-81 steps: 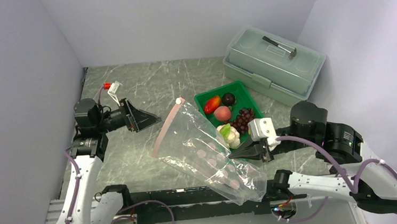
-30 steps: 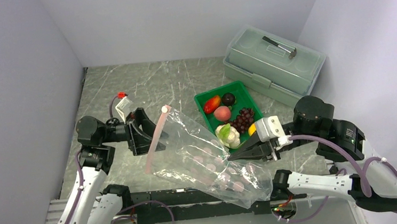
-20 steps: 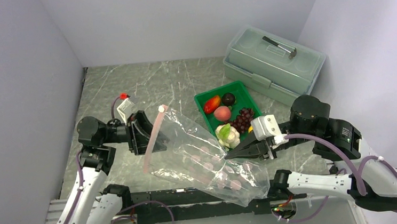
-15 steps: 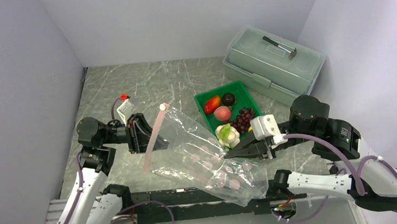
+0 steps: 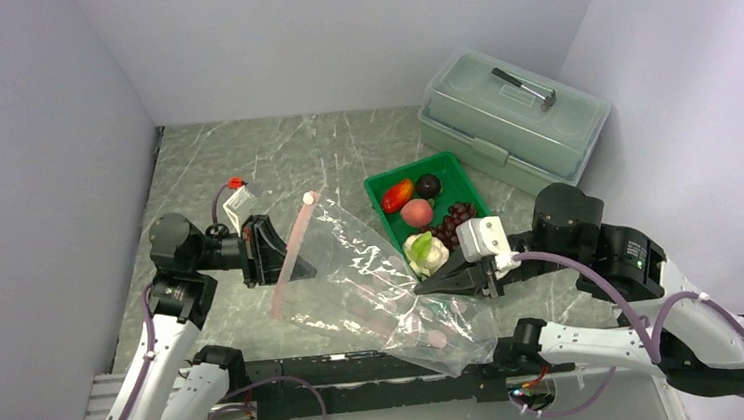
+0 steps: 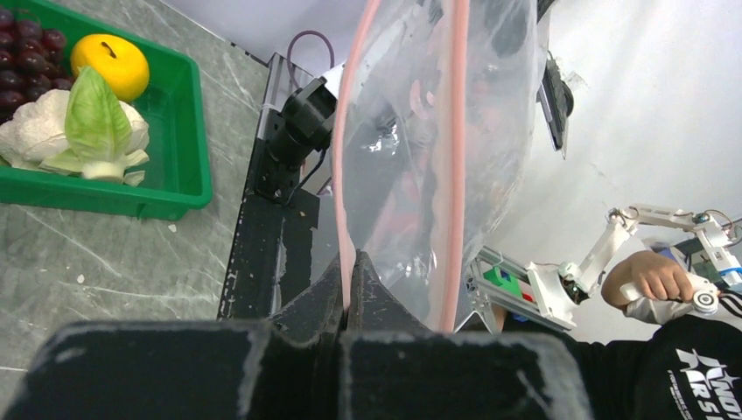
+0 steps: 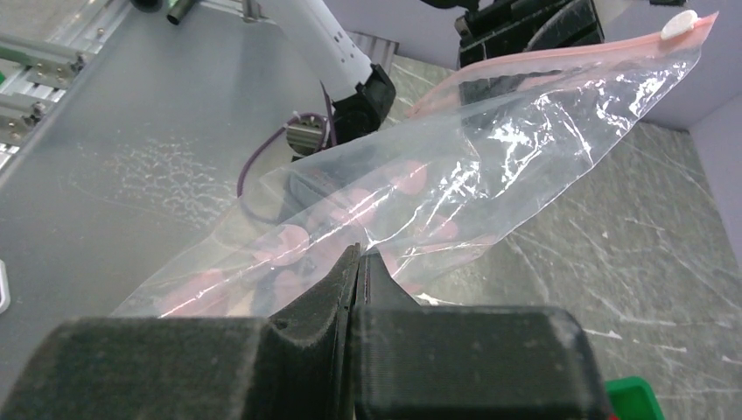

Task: Place the food in the zip-top bag and seal the zipper
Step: Open the zipper of the food storage bag.

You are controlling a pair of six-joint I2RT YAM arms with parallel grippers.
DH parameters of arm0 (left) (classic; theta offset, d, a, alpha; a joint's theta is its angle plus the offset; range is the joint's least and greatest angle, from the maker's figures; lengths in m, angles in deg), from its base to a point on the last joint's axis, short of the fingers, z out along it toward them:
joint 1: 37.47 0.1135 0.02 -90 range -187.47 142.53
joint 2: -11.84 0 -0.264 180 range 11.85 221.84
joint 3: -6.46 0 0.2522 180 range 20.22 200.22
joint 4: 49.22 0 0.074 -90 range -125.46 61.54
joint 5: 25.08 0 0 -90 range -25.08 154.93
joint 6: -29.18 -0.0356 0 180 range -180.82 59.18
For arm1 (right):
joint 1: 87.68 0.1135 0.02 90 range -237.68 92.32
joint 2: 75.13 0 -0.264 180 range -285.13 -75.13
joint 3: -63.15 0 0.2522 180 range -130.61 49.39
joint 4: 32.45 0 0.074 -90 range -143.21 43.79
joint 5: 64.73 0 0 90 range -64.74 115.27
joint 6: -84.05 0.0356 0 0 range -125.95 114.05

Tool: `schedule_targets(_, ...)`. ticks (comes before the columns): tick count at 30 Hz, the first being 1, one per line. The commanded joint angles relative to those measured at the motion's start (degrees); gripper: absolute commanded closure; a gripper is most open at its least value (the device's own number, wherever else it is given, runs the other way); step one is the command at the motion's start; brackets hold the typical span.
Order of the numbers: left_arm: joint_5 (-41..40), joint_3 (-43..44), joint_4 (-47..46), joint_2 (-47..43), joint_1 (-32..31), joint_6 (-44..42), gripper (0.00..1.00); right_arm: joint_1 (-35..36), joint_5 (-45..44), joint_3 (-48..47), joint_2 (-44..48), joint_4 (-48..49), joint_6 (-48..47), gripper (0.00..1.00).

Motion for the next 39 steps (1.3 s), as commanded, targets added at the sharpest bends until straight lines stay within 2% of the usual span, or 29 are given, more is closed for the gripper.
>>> schedule_targets(1,-1.54,3.28,4.41,-0.52,-0.27,-5.02,1.0,-0.08,-4.11,1.97,1.41,4.73,0.75,1.0)
schedule_targets(5,-3.64,5.23,12.03,-0.5,-0.27,-10.66,1.0,-0.08,-9.37,3.32,2.45,5.69,1.7,1.0)
schedule_targets(7,-4.96,6.63,18.25,-0.41,-0.27,-14.27,1.0,-0.08,-12.73,3.65,2.71,6.05,2.33,0.91)
schedule_targets(9,-5.92,7.91,21.54,-0.29,-0.27,-16.64,1.0,-0.08,-15.25,4.07,3.13,6.45,2.47,0.89)
schedule_targets(14,-8.27,10.45,26.96,-0.48,-0.27,-20.33,1.0,-0.08,-23.17,5.3,4.57,7.97,3.28,0.6)
schedule_targets(17,-10.02,12.3,30.48,-0.24,-0.27,-22.53,1.0,-0.08,-27.2,5.81,5.73,9.17,3.87,0.49)
schedule_targets(23,-16.37,16.63,38.39,0.29,-0.24,-26.9,1.0,-0.07,-36.39,6.01,6.93,10.57,5.43,0.34)
schedule_targets(29,-27.46,22.08,47.09,0.67,-0.19,-31.05,1.0,-0.08,-45.77,4.61,4.99,9.37,7.88,0.29)
schedule_targets(39,-46.84,29.51,54.11,1.33,-0.21,-31.83,1.0,-0.08,-51.02,1.77,-0.4,9.43,15.02,0.28)
